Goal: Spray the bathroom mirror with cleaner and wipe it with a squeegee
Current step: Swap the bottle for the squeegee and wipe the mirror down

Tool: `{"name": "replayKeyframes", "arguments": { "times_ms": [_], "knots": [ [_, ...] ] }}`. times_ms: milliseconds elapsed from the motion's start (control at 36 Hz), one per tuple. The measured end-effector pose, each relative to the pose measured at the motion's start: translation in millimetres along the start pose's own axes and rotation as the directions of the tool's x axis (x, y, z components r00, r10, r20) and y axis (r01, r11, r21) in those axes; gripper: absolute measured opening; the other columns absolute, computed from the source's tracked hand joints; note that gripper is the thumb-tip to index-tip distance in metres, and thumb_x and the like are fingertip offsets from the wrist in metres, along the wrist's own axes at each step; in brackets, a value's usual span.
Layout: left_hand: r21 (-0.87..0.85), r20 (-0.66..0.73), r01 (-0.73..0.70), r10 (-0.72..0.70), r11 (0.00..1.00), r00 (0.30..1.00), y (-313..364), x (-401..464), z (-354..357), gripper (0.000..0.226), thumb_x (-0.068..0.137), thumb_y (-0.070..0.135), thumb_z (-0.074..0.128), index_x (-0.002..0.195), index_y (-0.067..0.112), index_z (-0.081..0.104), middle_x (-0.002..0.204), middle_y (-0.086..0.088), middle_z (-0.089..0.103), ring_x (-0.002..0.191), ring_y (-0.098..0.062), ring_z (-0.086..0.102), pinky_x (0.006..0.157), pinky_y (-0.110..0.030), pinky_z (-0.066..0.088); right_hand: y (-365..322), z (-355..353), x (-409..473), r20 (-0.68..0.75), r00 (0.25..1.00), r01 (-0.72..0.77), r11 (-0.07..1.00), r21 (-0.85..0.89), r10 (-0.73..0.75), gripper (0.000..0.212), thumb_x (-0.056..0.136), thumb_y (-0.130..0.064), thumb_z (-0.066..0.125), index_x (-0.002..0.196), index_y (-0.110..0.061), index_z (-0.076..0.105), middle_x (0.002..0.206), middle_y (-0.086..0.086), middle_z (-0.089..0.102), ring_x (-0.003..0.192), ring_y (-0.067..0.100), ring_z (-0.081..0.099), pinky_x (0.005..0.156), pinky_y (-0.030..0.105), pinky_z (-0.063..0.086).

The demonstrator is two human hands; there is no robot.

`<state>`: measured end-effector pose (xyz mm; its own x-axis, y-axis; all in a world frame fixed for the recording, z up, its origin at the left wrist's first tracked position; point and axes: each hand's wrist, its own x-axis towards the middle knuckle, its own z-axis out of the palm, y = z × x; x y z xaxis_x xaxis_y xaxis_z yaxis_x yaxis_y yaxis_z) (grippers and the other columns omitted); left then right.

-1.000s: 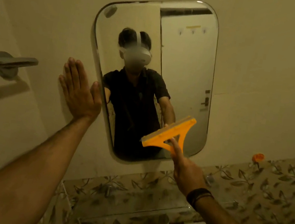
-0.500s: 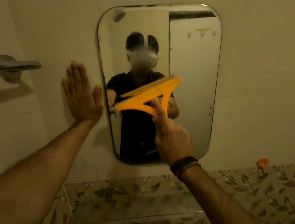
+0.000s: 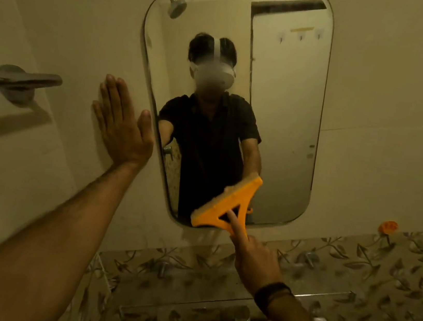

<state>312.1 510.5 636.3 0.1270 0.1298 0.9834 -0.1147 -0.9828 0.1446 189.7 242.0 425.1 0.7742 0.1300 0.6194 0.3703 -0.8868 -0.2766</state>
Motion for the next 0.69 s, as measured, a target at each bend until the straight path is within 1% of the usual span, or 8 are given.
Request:
{"name": "replayKeyframes", "arguments": {
  "times_ms": [56, 139, 250, 333, 389, 472, 639, 694],
  "knots": [
    [-0.002, -0.001, -0.003, 0.003, 1.0, 1.0, 0.4, -0.1, 0.0, 0.071, 0.106, 0.045, 0.026, 0.163, 0.005, 0.014, 0.172, -0.016, 0.015, 0.16, -0.03, 0.011, 0.13, -0.051, 0.008, 8.9, 13.5, -20.7, 0.052, 0.997, -0.048, 0.998, -0.033, 0.049, 0.092, 0.094, -0.016, 0.056, 0.152, -0.04, -0.011, 0.062, -0.002, 0.054, 0.042, 0.016, 0.047, 0.038, 0.036, 0.047],
    [-0.001, 0.0, -0.001, 0.001, 1.0, 1.0, 1.0, -0.3, 0.0, 0.071, 0.106, 0.047, 0.024, 0.163, 0.005, 0.013, 0.171, -0.016, 0.015, 0.16, -0.03, 0.012, 0.13, -0.051, 0.008, 17.4, 17.1, -34.7, 0.103, 0.992, -0.069, 0.997, -0.033, 0.072, 0.095, 0.093, -0.013, 0.053, 0.15, -0.044, -0.017, 0.072, 0.0, 0.061, 0.048, 0.019, 0.054, 0.043, 0.039, 0.052],
    [0.004, -0.008, -0.003, 0.003, 1.0, 1.0, 0.5, 0.3, 1.6, 0.071, 0.107, 0.047, 0.023, 0.163, 0.004, 0.014, 0.171, -0.017, 0.016, 0.16, -0.031, 0.013, 0.13, -0.052, 0.008, 13.7, 7.0, -31.3, 0.078, 0.996, -0.042, 0.997, -0.065, 0.048, 0.089, 0.095, -0.019, 0.053, 0.152, -0.04, -0.011, 0.065, 0.0, 0.057, 0.041, 0.017, 0.049, 0.039, 0.036, 0.05],
    [0.009, -0.013, -0.001, 0.001, 1.0, 1.0, -0.7, 0.6, 2.5, 0.071, 0.107, 0.046, 0.024, 0.163, 0.004, 0.014, 0.171, -0.018, 0.016, 0.16, -0.031, 0.013, 0.13, -0.052, 0.008, 0.7, -12.0, -15.0, 0.039, 0.998, 0.045, 0.997, -0.054, -0.043, 0.081, 0.095, -0.022, 0.058, 0.155, -0.035, 0.006, 0.06, -0.003, 0.05, 0.037, 0.013, 0.04, 0.032, 0.031, 0.042],
    [0.011, -0.014, 0.002, -0.002, 1.0, 1.0, 0.4, -0.4, 1.8, 0.071, 0.106, 0.046, 0.025, 0.163, 0.004, 0.015, 0.171, -0.017, 0.016, 0.16, -0.031, 0.013, 0.13, -0.051, 0.008, -12.4, -24.1, 1.3, 0.018, 0.992, 0.129, 0.986, -0.104, -0.127, 0.077, 0.093, -0.021, 0.061, 0.155, -0.032, 0.016, 0.06, -0.003, 0.045, 0.037, 0.012, 0.032, 0.03, 0.028, 0.033],
    [0.014, -0.007, 0.002, -0.002, 1.0, 1.0, 2.2, -0.8, -0.2, 0.071, 0.107, 0.045, 0.027, 0.163, 0.004, 0.015, 0.171, -0.017, 0.017, 0.16, -0.031, 0.013, 0.13, -0.051, 0.007, -27.7, -31.5, 25.7, 0.06, 0.977, 0.212, 0.962, -0.172, -0.204, 0.076, 0.092, -0.013, 0.052, 0.155, -0.033, 0.013, 0.062, -0.001, 0.036, 0.038, 0.014, 0.027, 0.034, 0.026, 0.028],
    [0.04, -0.004, 0.0, 0.0, 0.999, 1.0, 1.7, -0.5, 0.1, 0.07, 0.108, 0.046, 0.027, 0.163, 0.005, 0.014, 0.171, -0.016, 0.016, 0.16, -0.03, 0.012, 0.13, -0.051, 0.008, 2.8, -31.8, 25.7, 0.111, 0.984, 0.162, 0.958, -0.237, -0.139, 0.086, 0.082, -0.007, 0.063, 0.152, -0.032, 0.022, 0.057, 0.0, 0.029, 0.036, 0.018, 0.025, 0.033, 0.025, 0.024],
    [0.045, -0.016, 0.002, -0.002, 0.999, 1.0, 1.3, -1.1, 0.2, 0.07, 0.108, 0.045, 0.028, 0.163, 0.005, 0.015, 0.171, -0.016, 0.016, 0.16, -0.031, 0.013, 0.13, -0.051, 0.009, 25.4, -32.7, 15.0, 0.105, 0.987, 0.142, 0.956, -0.256, -0.118, 0.085, 0.083, -0.01, 0.066, 0.153, -0.032, 0.023, 0.053, -0.001, 0.033, 0.036, 0.018, 0.024, 0.032, 0.026, 0.026]
  ]
}}
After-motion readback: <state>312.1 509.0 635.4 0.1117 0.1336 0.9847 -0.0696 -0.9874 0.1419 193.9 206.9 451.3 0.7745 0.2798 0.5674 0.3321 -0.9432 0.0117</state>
